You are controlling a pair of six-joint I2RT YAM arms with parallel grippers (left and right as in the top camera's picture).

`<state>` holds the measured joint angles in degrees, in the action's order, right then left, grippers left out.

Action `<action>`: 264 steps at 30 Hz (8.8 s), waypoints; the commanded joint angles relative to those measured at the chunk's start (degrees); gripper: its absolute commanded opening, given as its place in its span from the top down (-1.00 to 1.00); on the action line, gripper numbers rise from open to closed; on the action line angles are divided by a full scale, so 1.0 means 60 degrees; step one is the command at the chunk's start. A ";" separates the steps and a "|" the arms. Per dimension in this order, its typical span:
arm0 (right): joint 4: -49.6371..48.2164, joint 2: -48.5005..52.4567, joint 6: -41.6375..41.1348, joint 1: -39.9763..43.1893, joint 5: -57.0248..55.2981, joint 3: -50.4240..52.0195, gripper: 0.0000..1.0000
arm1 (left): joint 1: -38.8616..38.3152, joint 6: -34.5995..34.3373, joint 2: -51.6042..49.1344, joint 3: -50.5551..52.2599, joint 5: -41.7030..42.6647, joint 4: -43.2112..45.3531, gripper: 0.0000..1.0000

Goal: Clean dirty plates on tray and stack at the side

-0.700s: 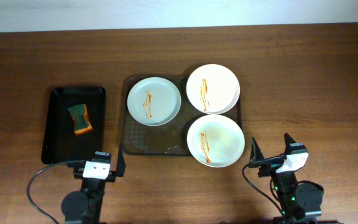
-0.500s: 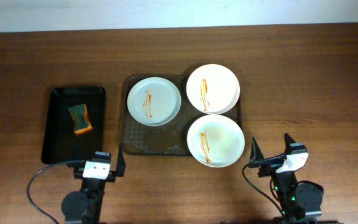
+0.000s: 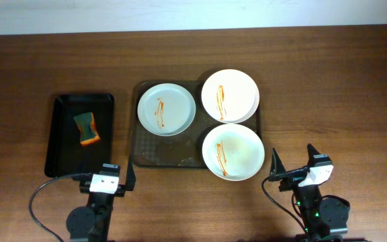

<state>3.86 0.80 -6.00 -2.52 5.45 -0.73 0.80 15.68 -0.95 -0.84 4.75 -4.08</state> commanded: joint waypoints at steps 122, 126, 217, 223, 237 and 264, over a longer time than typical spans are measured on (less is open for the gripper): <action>0.5293 2.0422 -0.4342 -0.5096 -0.1133 -1.5737 0.45 | 0.1956 -0.3796 -1.6225 -1.5260 -0.0699 -0.9759 -0.87; 0.5315 2.1026 -0.4335 -0.5093 -0.1519 -1.5737 0.53 | 0.1956 -0.3792 -1.6575 -1.5263 -0.0801 -0.9679 -0.86; 0.6681 2.0877 -0.3031 -0.3887 0.2798 -1.5413 0.91 | -0.2524 -0.4903 -2.0021 -1.3832 -0.2543 -0.6339 1.00; 0.6717 2.0877 -0.3031 -0.3887 0.2728 -1.5413 0.91 | -0.2699 -0.5206 -2.0017 -1.3832 -0.2058 -0.7304 1.00; 0.6830 2.0877 -0.3034 -0.3887 0.2732 -1.5413 0.91 | -0.2674 -0.6284 -2.0017 -1.3832 -0.1581 -0.7938 1.00; 0.6736 2.0301 -0.2521 -0.4626 0.1763 -1.5431 0.91 | -0.0095 -0.3355 -2.0003 -1.9985 0.0240 -1.2896 1.00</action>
<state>42.11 127.31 -23.51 -30.98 17.37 -93.51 0.12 -5.34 -121.58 -119.70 6.39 -81.71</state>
